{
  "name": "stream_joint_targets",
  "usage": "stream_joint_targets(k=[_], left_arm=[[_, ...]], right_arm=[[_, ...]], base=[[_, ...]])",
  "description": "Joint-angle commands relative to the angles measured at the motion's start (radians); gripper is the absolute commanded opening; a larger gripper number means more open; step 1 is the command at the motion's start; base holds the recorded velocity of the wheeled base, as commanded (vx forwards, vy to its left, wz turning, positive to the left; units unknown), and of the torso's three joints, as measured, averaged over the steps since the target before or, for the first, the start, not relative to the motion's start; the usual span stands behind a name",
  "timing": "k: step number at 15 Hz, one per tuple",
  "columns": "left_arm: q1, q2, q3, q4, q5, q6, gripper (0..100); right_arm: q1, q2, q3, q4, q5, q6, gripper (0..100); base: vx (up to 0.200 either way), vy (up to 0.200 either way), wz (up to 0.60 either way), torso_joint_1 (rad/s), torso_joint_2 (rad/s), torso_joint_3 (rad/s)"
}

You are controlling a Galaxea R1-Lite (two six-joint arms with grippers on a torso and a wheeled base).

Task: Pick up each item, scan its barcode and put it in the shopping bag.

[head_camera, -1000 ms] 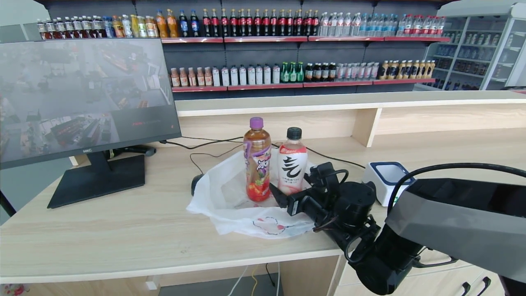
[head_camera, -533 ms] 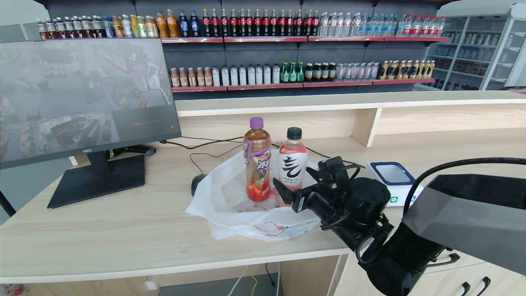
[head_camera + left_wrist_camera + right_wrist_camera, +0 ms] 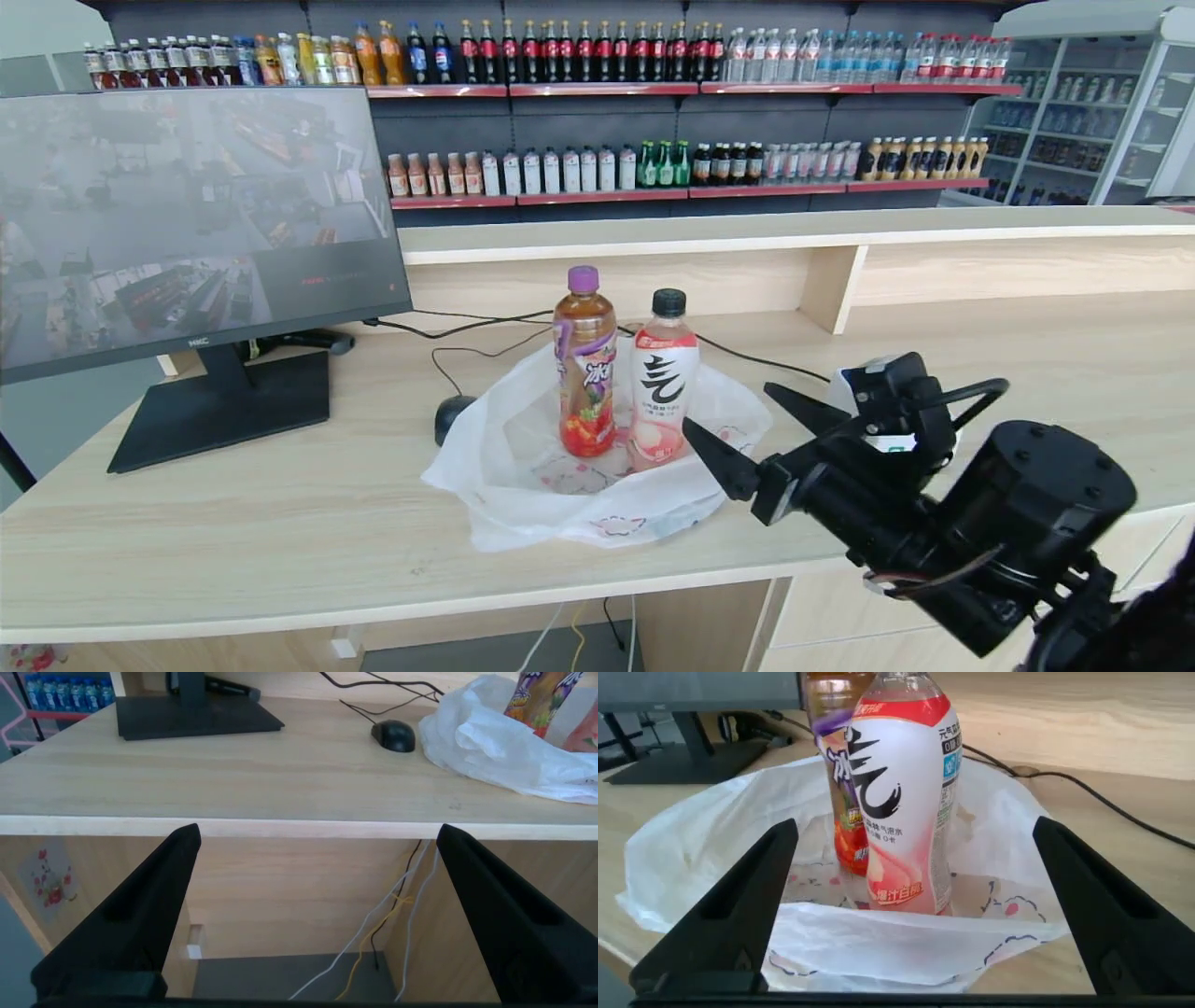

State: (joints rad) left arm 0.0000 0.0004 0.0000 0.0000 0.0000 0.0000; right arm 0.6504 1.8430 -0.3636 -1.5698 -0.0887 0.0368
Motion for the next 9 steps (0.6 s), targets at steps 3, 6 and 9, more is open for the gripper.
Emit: stream_joint_targets(k=[3,6,9], left_arm=[[0.0,0.0,0.0,0.0,0.0,0.0,100],[0.0,0.0,0.0,0.0,0.0,0.0,100],[0.0,0.0,0.0,0.0,0.0,0.0,100]], right_arm=[[0.051,-0.479,0.364,-0.001,0.001,0.002,100],[0.049,-0.775,0.364,0.175,0.001,0.009,100],[0.051,-1.183,0.364,0.689,0.015,-0.002,100]], base=[[0.0,0.0,0.0,0.0,0.0,0.0],[0.0,0.0,0.0,0.0,0.0,0.0],[0.0,0.0,0.0,0.0,0.0,0.0]])
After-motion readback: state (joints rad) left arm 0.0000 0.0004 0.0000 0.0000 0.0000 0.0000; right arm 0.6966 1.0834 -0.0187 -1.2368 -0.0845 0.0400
